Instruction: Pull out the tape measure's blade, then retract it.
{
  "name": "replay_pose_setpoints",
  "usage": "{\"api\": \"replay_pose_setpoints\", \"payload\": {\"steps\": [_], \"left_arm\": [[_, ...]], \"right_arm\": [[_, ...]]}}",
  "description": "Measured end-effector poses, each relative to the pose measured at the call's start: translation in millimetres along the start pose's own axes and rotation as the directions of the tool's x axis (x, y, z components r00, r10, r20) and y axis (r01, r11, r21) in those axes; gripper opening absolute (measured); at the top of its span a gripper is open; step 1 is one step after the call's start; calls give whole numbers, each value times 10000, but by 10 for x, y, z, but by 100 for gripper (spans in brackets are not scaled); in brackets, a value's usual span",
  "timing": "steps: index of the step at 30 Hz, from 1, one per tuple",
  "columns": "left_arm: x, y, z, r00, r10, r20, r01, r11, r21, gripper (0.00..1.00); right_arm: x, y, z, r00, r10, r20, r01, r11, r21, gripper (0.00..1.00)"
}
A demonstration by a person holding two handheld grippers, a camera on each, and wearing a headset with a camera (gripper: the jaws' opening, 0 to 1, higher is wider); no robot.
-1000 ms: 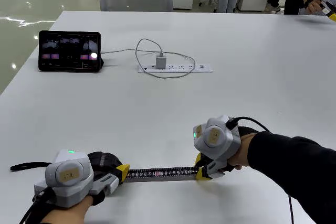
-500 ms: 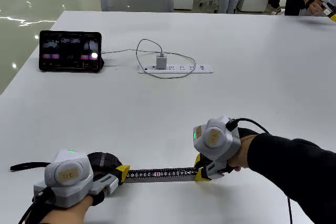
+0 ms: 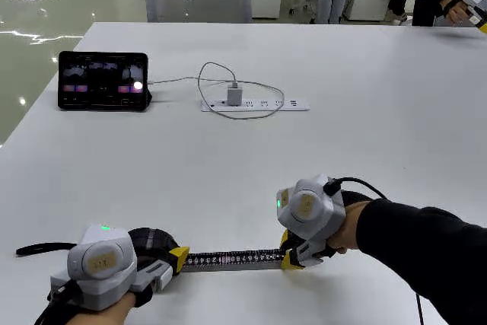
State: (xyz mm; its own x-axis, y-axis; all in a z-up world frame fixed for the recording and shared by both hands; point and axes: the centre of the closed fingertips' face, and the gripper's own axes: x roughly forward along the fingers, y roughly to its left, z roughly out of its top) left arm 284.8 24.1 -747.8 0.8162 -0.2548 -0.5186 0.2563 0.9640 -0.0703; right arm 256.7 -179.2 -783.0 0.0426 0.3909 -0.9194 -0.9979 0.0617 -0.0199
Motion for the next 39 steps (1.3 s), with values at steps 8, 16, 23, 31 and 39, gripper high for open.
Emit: {"api": "replay_pose_setpoints", "payload": {"steps": [8,16,23,31,39], "left_arm": [[1,-3,0,10000,-17,-4,17,10000,-7,62],[-1,1,0,10000,-20,-16,20,10000,-58,62],[-2,2,0,10000,-30,-24,30,10000,-74,62],[-2,3,-2,10000,-30,-19,30,10000,-85,62],[6,8,-7,10000,-28,-32,28,10000,-93,63]], "right_arm": [[23,0,47,10000,-9,43,9,9999,114,11],[31,8,91,9999,-22,138,20,9999,148,11],[43,9,120,9997,8,229,-13,9998,222,11],[64,8,161,9995,21,315,-27,9998,194,11],[83,12,201,9995,14,314,-21,9997,223,11]]}}
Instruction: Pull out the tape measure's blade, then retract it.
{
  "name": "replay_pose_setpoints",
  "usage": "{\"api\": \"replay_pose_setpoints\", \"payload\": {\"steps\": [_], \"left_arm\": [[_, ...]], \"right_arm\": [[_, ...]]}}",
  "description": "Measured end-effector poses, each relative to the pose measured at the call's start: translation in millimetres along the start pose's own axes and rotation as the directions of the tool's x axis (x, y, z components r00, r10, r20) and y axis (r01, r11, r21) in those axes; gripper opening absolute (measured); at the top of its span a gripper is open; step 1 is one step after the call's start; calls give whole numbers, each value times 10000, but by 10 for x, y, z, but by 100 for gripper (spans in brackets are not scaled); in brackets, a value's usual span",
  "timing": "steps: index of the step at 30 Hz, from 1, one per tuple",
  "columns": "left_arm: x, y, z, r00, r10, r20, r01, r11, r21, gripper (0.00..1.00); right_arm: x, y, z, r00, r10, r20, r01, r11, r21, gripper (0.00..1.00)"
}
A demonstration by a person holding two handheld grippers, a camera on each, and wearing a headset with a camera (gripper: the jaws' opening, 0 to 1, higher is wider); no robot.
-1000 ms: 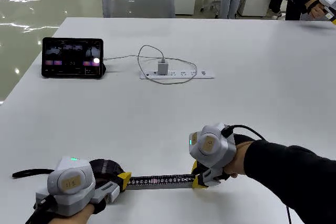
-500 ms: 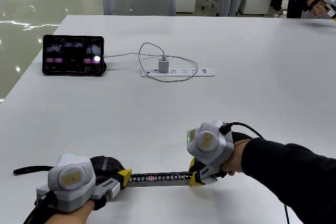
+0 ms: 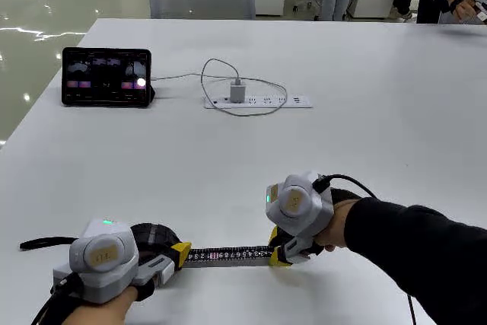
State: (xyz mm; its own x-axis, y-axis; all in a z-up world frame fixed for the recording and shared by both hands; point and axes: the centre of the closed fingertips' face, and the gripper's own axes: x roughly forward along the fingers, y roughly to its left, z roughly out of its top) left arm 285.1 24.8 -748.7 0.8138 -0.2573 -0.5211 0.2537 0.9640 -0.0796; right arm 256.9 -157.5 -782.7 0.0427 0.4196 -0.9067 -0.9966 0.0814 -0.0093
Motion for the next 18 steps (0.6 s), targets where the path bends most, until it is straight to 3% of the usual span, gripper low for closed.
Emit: {"api": "replay_pose_setpoints", "payload": {"steps": [18], "left_arm": [[-3,0,-1,10000,-8,-23,8,10000,-44,63]], "right_arm": [[44,0,86,10000,22,20,-22,10000,-48,11]]}}
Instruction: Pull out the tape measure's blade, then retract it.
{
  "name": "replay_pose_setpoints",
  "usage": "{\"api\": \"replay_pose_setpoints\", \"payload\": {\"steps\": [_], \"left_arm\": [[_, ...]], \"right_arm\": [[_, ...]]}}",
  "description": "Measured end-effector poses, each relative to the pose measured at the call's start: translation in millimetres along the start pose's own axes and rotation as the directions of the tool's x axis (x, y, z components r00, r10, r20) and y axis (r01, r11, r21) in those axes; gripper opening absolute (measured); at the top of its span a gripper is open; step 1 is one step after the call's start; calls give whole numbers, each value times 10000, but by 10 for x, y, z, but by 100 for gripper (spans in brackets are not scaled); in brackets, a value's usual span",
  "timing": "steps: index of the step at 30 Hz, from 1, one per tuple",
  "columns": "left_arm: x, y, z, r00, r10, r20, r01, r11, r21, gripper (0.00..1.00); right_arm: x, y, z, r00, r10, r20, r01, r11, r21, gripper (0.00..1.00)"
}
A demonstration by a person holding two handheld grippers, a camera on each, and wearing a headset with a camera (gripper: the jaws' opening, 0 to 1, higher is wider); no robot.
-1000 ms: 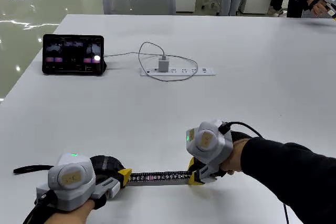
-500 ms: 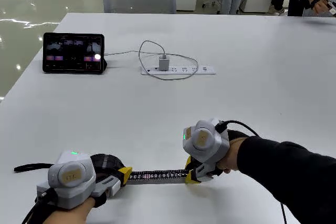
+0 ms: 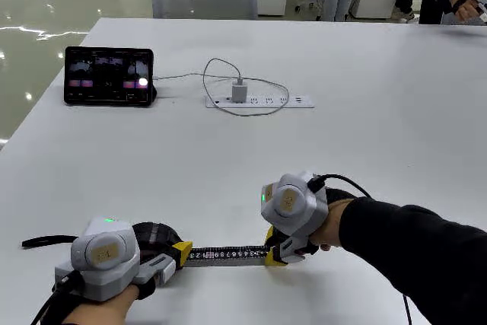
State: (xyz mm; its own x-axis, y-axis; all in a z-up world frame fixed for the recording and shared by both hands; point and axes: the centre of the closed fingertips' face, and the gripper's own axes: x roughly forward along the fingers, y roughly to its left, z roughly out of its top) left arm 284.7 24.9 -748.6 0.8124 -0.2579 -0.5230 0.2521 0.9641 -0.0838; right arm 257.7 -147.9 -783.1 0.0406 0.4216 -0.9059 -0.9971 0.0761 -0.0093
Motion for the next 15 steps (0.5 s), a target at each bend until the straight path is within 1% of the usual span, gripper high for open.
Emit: {"api": "replay_pose_setpoints", "payload": {"steps": [10,15], "left_arm": [[1,-2,4,10000,-3,4,3,10000,28,62],[-4,4,6,10000,-68,38,69,9999,-136,62]], "right_arm": [[13,7,43,9999,-25,124,24,10000,83,11],[24,6,73,9997,-20,237,15,9997,238,11]]}}
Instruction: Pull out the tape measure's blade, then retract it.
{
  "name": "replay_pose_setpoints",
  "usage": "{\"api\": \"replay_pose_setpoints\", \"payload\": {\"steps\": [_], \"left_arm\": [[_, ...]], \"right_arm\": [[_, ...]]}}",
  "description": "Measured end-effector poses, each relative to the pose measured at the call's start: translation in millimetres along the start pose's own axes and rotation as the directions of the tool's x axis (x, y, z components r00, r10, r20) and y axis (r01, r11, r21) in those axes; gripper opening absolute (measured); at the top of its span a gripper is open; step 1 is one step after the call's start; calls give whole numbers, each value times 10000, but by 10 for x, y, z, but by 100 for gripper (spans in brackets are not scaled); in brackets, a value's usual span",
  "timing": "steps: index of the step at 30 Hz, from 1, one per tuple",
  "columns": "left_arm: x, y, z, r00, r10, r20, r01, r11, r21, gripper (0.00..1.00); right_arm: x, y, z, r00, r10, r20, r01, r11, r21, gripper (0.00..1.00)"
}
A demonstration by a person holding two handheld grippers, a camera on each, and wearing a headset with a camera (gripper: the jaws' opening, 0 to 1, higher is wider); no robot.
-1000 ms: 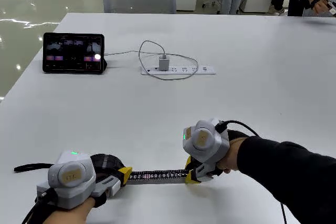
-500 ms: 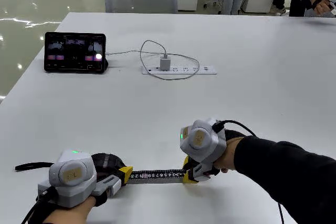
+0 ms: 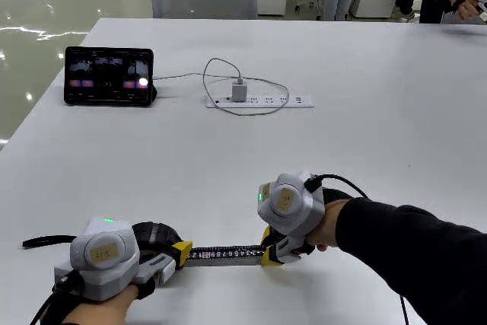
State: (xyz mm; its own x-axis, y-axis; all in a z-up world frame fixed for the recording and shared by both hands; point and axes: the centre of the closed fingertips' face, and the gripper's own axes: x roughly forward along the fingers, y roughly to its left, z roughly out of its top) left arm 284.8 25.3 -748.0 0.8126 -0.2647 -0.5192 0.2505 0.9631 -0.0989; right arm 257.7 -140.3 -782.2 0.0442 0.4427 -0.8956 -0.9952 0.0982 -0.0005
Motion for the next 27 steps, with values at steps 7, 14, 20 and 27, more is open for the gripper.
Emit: {"api": "replay_pose_setpoints", "payload": {"steps": [7,14,20,27], "left_arm": [[-3,0,-1,10000,-35,-8,35,10000,-46,62],[-2,7,1,10000,-96,-4,96,9997,-228,62],[1,5,0,9999,-104,-24,104,9998,-189,62],[-6,3,0,9999,-111,-42,111,9998,-163,62]], "right_arm": [[37,-2,56,10000,32,66,-32,10000,-81,11],[54,1,95,9998,37,173,-36,10000,-60,11],[76,2,138,9996,80,278,-79,10000,-29,11],[103,13,195,9992,129,368,-123,9998,-173,11]]}}
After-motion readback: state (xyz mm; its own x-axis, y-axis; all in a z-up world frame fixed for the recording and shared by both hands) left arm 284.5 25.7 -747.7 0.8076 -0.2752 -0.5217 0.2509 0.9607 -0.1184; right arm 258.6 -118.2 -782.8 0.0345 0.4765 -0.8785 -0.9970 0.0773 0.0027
